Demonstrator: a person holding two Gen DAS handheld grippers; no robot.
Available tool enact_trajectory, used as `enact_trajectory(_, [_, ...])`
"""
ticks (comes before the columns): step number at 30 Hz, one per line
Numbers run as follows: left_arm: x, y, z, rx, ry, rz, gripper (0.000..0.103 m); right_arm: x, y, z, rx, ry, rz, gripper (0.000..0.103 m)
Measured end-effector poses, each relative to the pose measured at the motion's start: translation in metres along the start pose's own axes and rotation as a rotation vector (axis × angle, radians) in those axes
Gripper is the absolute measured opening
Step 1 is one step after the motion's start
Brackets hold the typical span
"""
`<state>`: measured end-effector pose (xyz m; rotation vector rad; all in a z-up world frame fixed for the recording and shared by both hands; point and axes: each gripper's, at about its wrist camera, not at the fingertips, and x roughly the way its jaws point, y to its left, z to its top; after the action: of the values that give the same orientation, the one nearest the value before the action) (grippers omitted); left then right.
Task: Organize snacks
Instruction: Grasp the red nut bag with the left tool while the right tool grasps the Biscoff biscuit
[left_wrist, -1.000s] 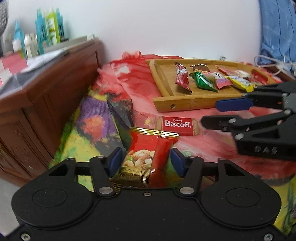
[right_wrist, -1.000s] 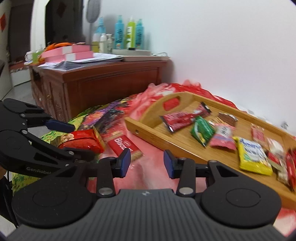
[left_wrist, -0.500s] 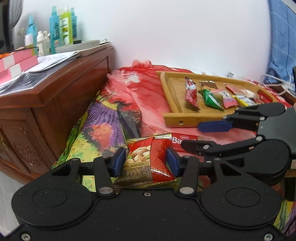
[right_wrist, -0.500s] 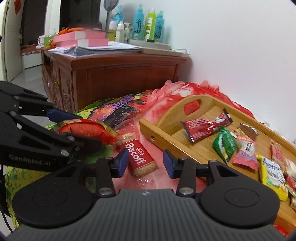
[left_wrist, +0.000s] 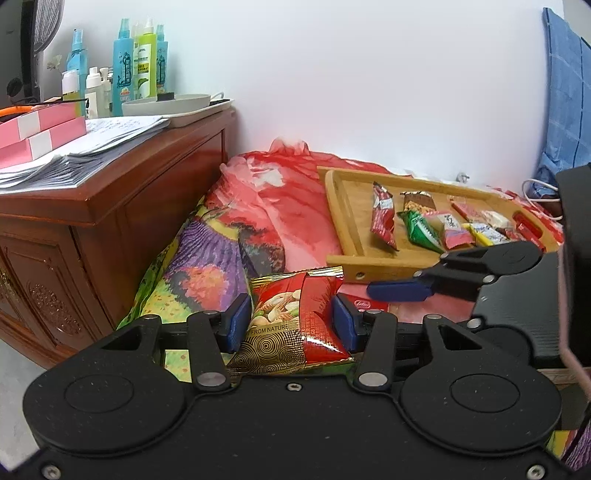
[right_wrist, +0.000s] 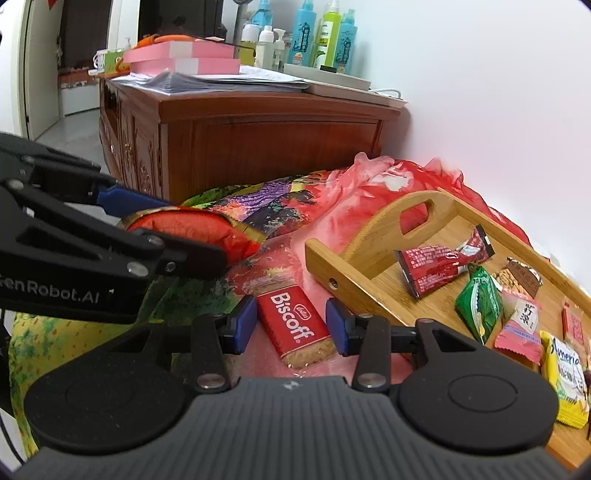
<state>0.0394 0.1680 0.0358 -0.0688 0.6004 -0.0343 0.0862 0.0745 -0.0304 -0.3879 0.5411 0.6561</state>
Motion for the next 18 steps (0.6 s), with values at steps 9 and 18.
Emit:
enact_trajectory(9, [-0.001, -0.005, 0.005, -0.007, -0.017, -0.011, 0.046, -0.005, 0.005, -0.001, 0.04, -0.002, -0.041, 0.044])
enact_trajectory(18, [-0.001, -0.009, 0.005, -0.014, -0.02, -0.022, 0.046, -0.029, -0.002, -0.008, 0.104, -0.022, -0.08, 0.044])
